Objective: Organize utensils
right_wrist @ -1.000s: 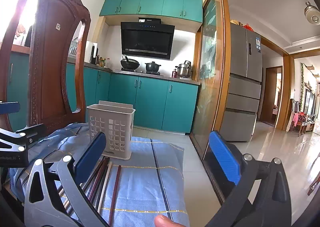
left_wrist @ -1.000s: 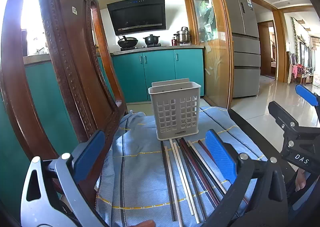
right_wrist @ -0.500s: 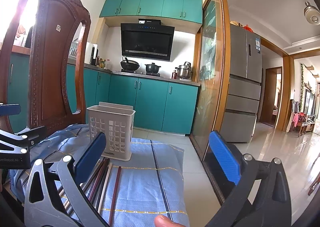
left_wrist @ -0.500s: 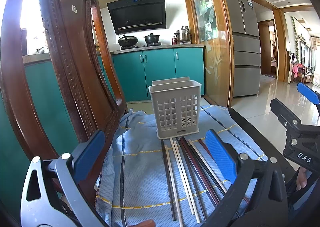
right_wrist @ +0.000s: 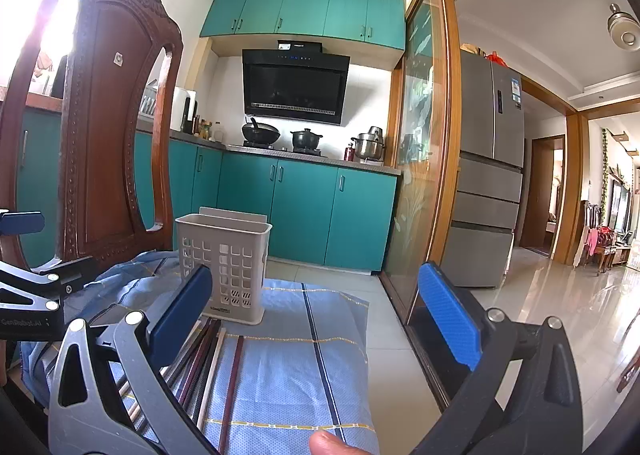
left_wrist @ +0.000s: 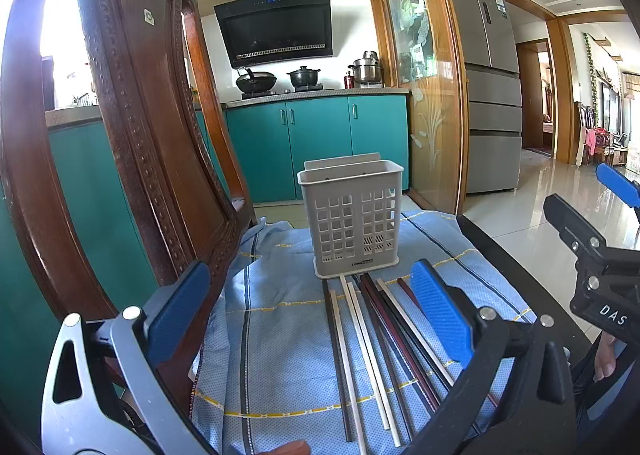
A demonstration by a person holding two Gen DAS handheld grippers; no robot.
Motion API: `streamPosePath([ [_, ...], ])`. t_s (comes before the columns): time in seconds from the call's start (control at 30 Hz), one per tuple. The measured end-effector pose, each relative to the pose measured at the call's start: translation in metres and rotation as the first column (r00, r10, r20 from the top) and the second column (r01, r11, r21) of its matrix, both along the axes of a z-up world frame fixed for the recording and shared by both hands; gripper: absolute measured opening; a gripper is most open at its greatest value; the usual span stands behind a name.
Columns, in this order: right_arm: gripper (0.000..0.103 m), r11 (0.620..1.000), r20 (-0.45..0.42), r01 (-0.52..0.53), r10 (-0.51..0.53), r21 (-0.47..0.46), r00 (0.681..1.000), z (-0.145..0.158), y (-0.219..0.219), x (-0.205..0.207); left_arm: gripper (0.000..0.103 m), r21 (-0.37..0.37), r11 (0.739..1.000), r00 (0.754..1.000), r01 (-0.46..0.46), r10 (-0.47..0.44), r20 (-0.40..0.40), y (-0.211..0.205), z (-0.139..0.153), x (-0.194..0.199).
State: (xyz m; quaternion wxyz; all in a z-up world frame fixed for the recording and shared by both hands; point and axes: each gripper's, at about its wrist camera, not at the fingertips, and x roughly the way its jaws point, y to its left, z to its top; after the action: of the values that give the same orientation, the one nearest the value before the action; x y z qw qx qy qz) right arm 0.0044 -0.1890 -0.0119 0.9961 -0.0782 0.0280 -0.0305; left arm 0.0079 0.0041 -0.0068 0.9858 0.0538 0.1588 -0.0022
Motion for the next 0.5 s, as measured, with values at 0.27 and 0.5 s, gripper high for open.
streamPosePath([
  [0.27,0.1,1.0,0.005,-0.001,0.001,-0.002,1.0,0.0007,0.0004,-0.0008,0.1,0.001,1.0,1.0,0.0,0.0,0.0,-0.0002,0.0002,0.0001],
  [0.5,0.1,1.0,0.011,-0.001,0.001,-0.004,1.0,0.0016,0.0005,-0.0019,0.1,0.001,1.0,1.0,-0.002,0.002,-0.001,0.0001,0.0005,0.0003],
])
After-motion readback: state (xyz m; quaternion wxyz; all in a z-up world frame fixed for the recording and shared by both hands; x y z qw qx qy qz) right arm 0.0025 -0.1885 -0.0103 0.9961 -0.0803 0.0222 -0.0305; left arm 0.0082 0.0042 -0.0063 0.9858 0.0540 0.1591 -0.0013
